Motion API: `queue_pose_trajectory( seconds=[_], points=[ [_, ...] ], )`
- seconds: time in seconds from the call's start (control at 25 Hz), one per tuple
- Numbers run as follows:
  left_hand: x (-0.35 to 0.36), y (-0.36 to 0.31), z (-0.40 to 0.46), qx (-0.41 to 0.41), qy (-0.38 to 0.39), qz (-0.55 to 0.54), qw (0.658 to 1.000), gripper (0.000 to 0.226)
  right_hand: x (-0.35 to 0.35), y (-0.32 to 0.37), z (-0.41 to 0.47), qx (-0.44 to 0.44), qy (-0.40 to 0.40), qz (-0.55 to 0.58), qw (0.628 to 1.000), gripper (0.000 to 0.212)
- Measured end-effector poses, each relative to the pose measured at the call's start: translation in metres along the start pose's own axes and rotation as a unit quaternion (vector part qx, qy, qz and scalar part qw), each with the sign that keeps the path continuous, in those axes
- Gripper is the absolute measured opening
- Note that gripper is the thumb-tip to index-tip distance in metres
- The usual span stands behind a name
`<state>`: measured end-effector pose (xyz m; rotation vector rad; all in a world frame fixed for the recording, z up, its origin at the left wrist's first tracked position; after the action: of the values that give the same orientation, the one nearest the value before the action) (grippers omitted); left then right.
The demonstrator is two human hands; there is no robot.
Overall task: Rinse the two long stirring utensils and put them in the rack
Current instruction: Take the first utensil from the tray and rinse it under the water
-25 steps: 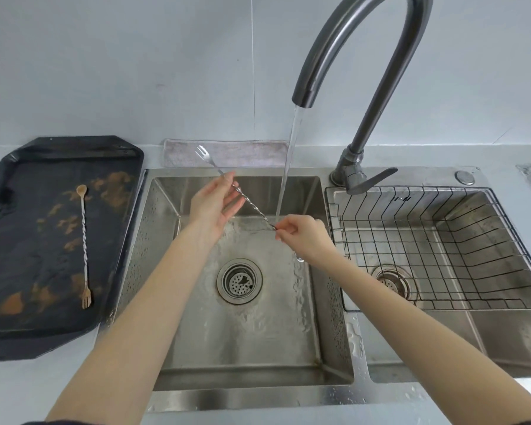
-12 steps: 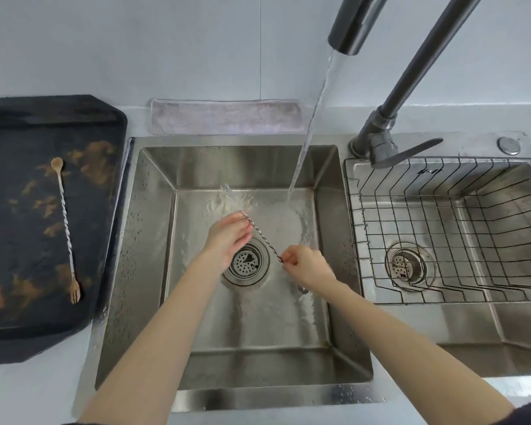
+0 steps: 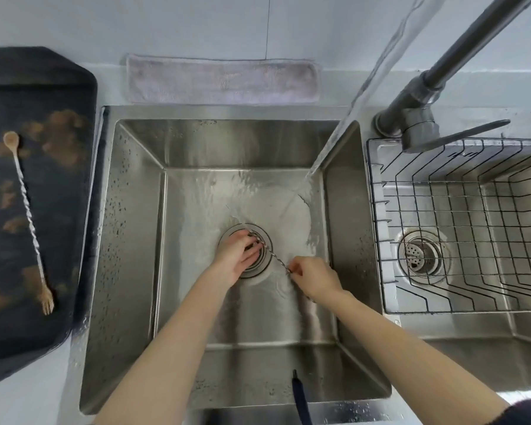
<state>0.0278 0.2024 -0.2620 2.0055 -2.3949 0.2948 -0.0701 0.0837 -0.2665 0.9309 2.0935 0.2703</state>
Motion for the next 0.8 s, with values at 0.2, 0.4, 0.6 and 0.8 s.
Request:
queue_pose_trajectory(
  seconds=[0.2,0.4,0.6,0.8],
  points=[
    [-0.004,0.0,0.007,-0.013,0.0,-0.005,1.0,0.039,0.007,0.004,0.005,-0.011,0.018,-0.028,0.999,0.028],
    [-0.004,0.002,0.007,-0.015,0.005,0.0,1.0,0.04,0.008,0.007,0.003,-0.022,0.01,-0.042,0.999,0.03],
    [-0.005,0.0,-0.005,0.004,-0.01,0.085,0.996,0.041,0.005,0.012,-0.002,-0.023,0.017,-0.064,0.998,0.031],
    [-0.013,-0.002,-0.023,0.058,-0.065,0.202,0.976,0.039,-0.006,0.024,-0.014,-0.034,0.023,-0.083,0.996,0.034]
  ],
)
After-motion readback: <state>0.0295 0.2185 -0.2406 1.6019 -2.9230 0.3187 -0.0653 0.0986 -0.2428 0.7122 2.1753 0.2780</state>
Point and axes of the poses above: each hand's wrist, its own z-axis towards the middle knuckle, its own x-axis out of the palm, y = z × x, the point moved 3 cm from there along z, towards the middle knuckle, and after that the axes turned 15 degrees about -x, right-handed, at the moved point
